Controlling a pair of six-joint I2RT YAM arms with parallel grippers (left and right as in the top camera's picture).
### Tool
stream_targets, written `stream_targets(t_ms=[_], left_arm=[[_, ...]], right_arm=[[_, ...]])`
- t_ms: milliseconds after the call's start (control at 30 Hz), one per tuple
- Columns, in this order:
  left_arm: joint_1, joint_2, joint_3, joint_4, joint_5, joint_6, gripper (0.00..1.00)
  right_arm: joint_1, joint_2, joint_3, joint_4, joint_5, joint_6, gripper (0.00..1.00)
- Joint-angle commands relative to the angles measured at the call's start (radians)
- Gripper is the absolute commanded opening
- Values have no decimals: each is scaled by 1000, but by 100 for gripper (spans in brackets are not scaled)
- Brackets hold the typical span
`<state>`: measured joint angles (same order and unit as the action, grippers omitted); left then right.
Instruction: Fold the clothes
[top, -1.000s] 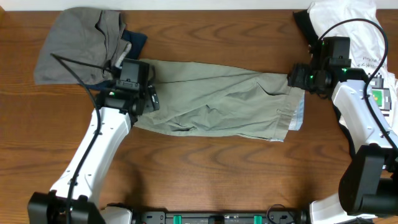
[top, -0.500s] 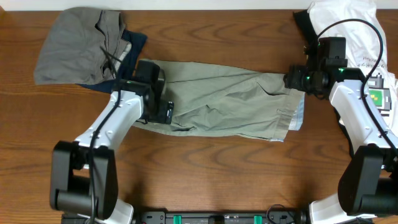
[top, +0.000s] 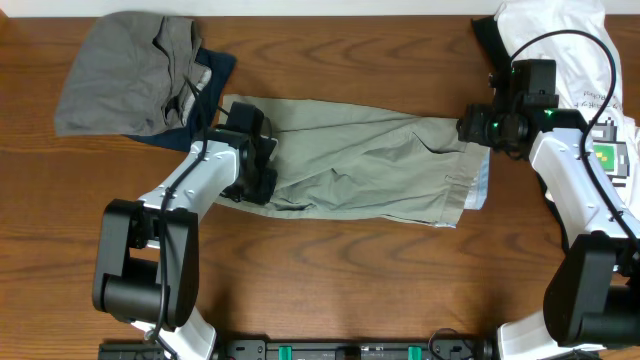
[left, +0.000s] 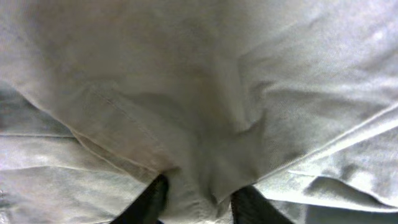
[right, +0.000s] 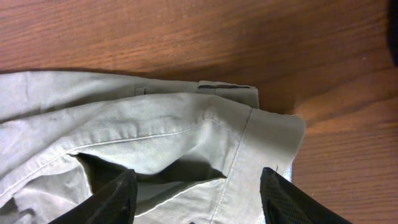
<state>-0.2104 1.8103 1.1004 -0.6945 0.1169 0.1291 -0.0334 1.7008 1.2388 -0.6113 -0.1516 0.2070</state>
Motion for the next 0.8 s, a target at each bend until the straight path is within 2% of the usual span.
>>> stream_targets(t_ms=[0,200,300,500,767], left_arm=[[2,0,3,0,-2,-27,27],[3,-43,27,4,-1,-121,19],[2,-76,51,50,-1,-135,19],[3,-107,55,296,-6,-151,19],[3,-51,53,591,-172,-161,19]], right_arm=[[8,3,14,2,13,-14,62],[8,3,14,6,49,-14,61],[8,3,14,13,51,-14,61],[8,3,14,17,51,-3,60],[8,3,14,19,50,-2,60]])
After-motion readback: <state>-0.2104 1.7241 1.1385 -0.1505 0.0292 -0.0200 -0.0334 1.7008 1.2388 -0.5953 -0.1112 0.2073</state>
